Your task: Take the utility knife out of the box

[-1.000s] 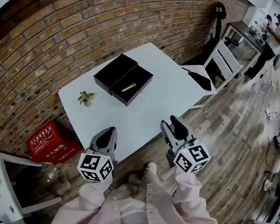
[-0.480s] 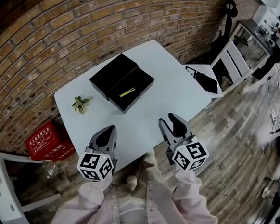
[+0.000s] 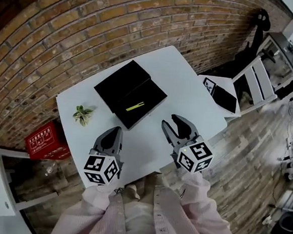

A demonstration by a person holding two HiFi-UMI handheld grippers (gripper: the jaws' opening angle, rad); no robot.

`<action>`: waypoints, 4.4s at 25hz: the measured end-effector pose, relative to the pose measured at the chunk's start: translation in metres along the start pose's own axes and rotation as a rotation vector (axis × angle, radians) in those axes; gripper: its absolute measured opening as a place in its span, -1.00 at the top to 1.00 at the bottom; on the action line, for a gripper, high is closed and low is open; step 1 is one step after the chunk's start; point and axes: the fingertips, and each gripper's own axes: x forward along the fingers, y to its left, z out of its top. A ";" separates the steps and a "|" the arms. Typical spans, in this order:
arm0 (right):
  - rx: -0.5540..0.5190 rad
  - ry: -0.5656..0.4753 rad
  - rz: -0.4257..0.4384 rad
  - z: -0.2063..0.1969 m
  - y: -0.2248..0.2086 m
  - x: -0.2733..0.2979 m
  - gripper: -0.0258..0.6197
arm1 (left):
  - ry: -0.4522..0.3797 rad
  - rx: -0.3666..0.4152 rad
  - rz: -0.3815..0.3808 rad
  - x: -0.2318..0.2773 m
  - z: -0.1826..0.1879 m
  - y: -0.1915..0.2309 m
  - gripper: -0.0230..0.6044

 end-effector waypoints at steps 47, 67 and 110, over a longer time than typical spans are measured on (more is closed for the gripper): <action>-0.665 0.661 0.685 -0.086 0.016 0.178 0.46 | 0.052 -0.159 0.177 0.089 -0.017 0.071 0.95; -0.957 0.958 0.853 -0.138 0.006 0.190 0.46 | 0.070 -0.180 0.181 0.093 -0.023 0.076 0.95; -0.817 0.668 0.823 -0.088 0.040 0.161 0.71 | 0.044 -0.152 0.211 0.058 -0.023 0.063 0.95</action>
